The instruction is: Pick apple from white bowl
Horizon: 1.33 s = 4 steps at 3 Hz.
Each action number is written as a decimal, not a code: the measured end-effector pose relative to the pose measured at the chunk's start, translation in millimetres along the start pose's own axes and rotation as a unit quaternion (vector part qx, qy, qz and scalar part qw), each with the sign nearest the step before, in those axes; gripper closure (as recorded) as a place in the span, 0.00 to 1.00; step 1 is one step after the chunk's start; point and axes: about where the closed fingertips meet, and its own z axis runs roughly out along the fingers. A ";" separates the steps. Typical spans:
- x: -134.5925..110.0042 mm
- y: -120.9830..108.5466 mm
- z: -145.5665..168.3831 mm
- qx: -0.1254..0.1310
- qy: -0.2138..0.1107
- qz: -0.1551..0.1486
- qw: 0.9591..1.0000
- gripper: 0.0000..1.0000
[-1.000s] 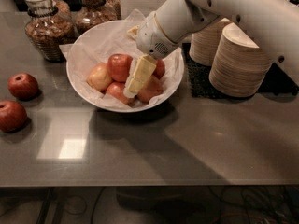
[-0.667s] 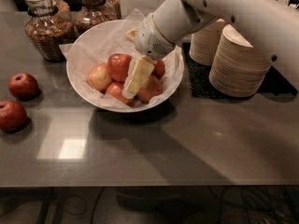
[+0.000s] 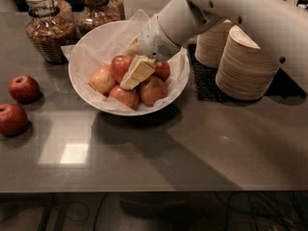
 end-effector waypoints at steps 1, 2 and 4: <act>0.0 0.0 0.0 0.000 0.000 0.000 1.000 0.64; 0.0 0.0 0.0 0.000 0.000 0.000 1.000 0.88; -5.6 6.1 -14.6 0.009 -0.020 0.001 1.000 1.00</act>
Offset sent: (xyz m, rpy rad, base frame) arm 0.0000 0.0000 0.0000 0.0000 0.0000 0.0000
